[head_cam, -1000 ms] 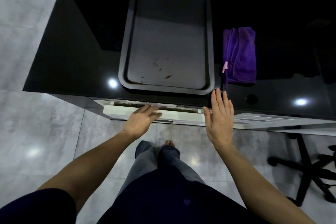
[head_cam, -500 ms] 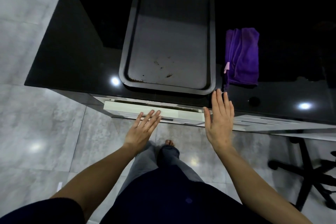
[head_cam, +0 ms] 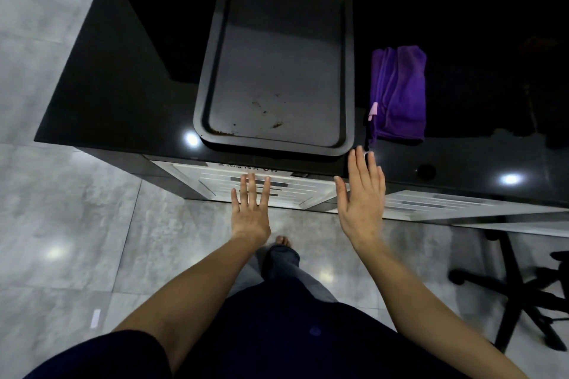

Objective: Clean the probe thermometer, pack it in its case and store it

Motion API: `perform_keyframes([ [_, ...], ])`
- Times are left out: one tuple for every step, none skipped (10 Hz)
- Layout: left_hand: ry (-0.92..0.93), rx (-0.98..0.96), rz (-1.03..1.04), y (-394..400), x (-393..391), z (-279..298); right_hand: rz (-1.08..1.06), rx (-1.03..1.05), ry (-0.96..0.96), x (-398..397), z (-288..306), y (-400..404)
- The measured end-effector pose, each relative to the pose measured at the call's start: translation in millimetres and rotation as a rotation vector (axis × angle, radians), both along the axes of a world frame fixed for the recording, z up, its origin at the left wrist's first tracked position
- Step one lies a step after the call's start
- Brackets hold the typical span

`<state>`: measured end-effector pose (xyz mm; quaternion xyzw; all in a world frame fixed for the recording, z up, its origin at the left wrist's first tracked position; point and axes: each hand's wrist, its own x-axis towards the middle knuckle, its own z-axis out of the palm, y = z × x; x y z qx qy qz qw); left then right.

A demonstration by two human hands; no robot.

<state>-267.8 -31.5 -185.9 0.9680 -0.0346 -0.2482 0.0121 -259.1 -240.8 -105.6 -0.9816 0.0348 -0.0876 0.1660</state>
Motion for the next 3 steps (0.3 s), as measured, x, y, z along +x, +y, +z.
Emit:
perform_keyframes([
  [0.012,0.011,-0.029,6,-1,6,0.006,0.005,-0.001,-1,2,0],
  [0.018,-0.017,-0.131,19,2,18,0.009,-0.004,-0.025,-2,-2,0],
  [-0.03,-0.117,-0.203,22,4,31,0.006,0.015,-0.034,-2,0,-1],
])
